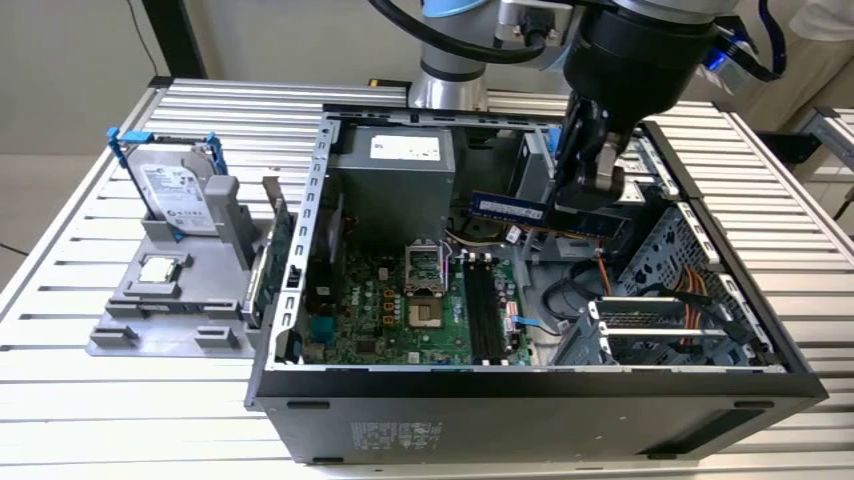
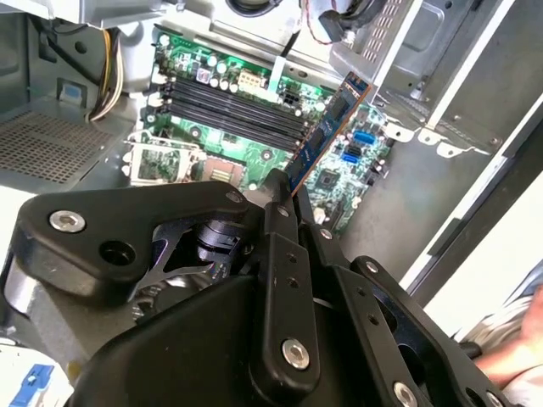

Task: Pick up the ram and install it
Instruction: 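Insert the ram into the slot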

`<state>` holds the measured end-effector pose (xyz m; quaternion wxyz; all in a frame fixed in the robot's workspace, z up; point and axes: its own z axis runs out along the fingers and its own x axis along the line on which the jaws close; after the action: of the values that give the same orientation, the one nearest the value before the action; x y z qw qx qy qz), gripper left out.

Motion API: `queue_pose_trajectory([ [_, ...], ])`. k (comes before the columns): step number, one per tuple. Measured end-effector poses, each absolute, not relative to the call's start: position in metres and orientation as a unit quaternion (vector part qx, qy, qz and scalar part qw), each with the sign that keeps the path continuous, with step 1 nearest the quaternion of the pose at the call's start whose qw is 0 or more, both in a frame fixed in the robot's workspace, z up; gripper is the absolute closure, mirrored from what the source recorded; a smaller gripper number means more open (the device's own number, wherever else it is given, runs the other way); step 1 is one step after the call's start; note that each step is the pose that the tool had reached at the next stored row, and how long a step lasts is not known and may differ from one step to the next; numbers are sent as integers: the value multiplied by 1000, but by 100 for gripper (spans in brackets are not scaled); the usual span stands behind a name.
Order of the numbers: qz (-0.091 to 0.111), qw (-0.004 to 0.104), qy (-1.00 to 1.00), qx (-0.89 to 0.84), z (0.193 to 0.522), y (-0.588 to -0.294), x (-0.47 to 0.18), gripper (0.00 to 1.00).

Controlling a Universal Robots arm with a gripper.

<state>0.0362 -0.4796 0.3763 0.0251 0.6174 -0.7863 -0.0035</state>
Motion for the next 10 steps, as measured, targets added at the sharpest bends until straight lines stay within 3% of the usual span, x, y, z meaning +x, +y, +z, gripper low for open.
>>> queue_pose_trajectory([
  [10,-4,25,-799,601,376,-480,36,100],
])
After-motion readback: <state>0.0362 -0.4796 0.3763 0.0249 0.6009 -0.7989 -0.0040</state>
